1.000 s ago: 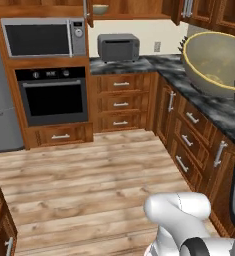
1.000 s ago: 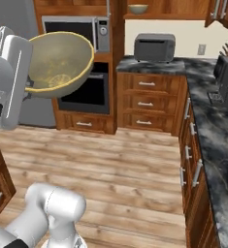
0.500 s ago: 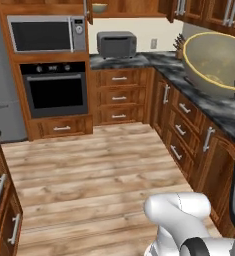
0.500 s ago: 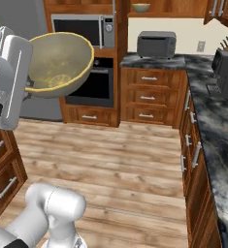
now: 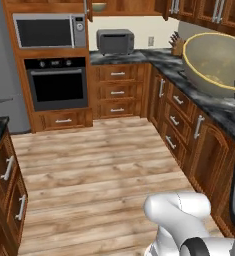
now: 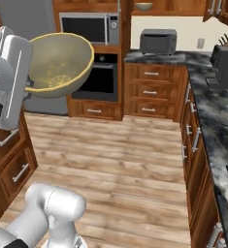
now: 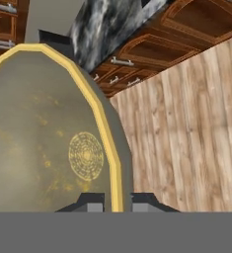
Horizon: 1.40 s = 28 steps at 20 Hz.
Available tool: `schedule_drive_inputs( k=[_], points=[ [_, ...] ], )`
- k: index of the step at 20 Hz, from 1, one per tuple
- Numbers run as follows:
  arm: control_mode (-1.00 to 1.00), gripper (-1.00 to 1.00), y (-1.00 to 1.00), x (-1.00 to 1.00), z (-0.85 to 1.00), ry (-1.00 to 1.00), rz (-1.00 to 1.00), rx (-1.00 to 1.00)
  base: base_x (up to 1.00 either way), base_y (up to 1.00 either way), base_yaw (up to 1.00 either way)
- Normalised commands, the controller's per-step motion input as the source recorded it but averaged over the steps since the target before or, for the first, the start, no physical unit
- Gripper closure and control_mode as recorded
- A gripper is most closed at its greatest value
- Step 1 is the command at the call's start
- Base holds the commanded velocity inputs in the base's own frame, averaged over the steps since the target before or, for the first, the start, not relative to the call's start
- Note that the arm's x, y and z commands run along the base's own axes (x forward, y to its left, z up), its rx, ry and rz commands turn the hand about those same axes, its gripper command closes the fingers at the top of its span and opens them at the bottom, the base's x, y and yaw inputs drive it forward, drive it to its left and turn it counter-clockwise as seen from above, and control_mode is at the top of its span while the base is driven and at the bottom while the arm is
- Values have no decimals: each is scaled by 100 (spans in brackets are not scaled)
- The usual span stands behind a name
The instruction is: Move the bowls from the cabinet to the plates on the dining table.
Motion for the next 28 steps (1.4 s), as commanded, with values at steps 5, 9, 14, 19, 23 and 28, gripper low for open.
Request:
schedule_drive_inputs(
  k=[5, 9, 14, 19, 23, 28],
  points=[
    [100, 100, 0, 0, 0, 0, 0, 0, -62, 33, 2],
    [100, 100, 0, 0, 0, 0, 0, 0, -21, 16, 18],
    [100, 100, 0, 0, 0, 0, 0, 0, 0, 0, 25],
    [100, 100, 0, 0, 0, 0, 0, 0, 0, 0, 25],
    [100, 100, 0, 0, 0, 0, 0, 0, 0, 0, 25],
    [100, 100, 0, 0, 0, 0, 0, 0, 0, 0, 25]
  ],
)
